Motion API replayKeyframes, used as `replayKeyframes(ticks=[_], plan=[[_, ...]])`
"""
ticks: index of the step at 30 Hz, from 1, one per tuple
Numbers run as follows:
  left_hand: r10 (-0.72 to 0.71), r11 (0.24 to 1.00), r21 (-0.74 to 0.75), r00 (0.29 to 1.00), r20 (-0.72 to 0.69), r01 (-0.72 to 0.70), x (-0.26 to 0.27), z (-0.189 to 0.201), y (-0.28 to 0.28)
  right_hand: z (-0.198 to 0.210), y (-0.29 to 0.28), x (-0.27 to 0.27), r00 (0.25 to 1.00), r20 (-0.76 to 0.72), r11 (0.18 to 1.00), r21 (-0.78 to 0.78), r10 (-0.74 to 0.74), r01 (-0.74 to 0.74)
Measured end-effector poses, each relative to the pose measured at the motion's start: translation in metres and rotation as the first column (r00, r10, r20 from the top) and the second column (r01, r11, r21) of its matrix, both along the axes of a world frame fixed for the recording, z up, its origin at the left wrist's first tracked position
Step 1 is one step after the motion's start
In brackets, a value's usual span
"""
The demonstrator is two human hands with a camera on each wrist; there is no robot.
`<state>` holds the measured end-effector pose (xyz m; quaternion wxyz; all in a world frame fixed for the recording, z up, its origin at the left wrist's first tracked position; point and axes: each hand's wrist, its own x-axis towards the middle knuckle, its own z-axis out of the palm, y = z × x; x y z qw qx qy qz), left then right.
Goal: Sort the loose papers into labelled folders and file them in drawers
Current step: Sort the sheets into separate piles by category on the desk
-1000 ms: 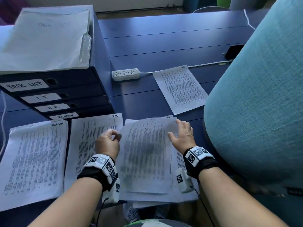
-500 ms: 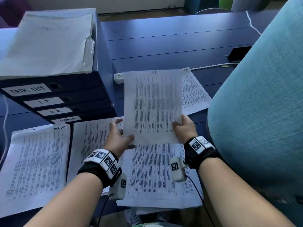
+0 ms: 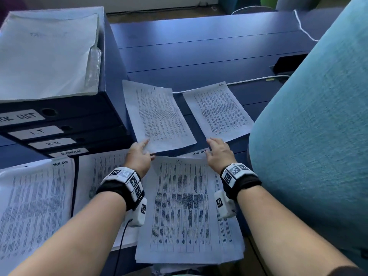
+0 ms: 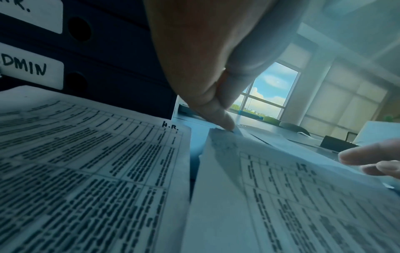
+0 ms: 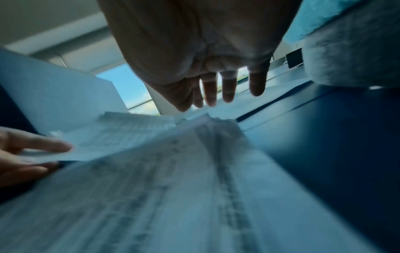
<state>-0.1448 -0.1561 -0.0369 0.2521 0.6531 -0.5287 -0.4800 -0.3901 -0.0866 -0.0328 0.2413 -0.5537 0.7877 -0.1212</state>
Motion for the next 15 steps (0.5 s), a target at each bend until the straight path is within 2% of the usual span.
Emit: replayKeyframes(ticks=[2,7,10,15], plan=[[-0.007,1.000,-0.006,1.000,0.016,0.007,0.000,-0.005,-0.006,-0.005,0.000,-0.010,0.996,-0.089,0.997,0.079,-0.008,0.015],[-0.031,0.998,0.057,0.996,0.089,0.026,0.004,-0.018,-0.017,-0.018,0.000,-0.030,0.995,-0.097,0.970,0.243,-0.003,0.026],[-0.054,0.995,0.090,0.997,0.062,0.048,0.000,-0.019,-0.018,-0.022,0.002,-0.030,0.994,-0.111,0.970,0.243,0.014,0.014],[-0.080,0.994,0.077,0.989,0.120,0.071,-0.005,-0.022,-0.021,-0.024,-0.002,-0.025,0.988,-0.148,0.968,0.253,0.042,-0.003]])
